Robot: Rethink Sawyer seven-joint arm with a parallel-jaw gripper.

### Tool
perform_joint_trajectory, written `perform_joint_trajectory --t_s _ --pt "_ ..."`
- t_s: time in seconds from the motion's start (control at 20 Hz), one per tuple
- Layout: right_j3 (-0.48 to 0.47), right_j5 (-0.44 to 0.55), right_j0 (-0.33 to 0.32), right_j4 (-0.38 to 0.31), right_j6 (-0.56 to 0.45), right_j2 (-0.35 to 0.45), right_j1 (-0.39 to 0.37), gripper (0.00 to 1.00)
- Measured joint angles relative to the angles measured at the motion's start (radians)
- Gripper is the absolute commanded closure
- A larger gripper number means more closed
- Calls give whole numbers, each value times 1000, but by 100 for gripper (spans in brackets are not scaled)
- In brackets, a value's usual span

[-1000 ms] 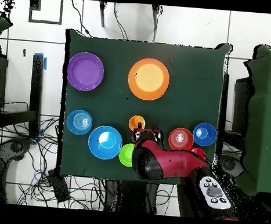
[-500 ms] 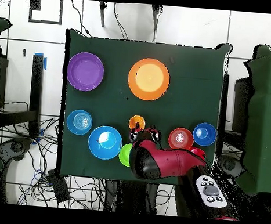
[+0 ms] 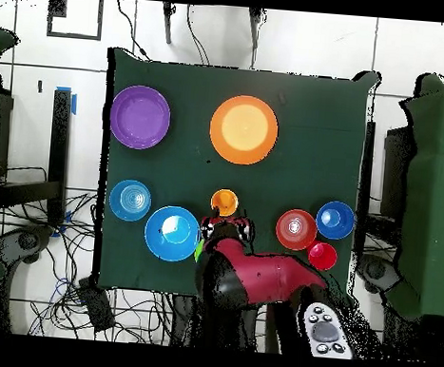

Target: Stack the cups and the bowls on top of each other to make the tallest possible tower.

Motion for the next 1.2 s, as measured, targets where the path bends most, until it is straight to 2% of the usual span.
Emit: perform_joint_trajectory --t_s 0.25,0.55,0.6,0.7,1.05,1.2 --pt "6 -41 106 34 0 -61 -3 0" --pt "6 -178 234 92 0 -142 33 0" --pt "6 -230 264 112 0 -168 54 0" --pt "7 -255 273 119 0 -178 66 0" --pt "6 -437 281 154 7 -226 185 0" --pt "6 -478 283 161 7 -242 229 0"
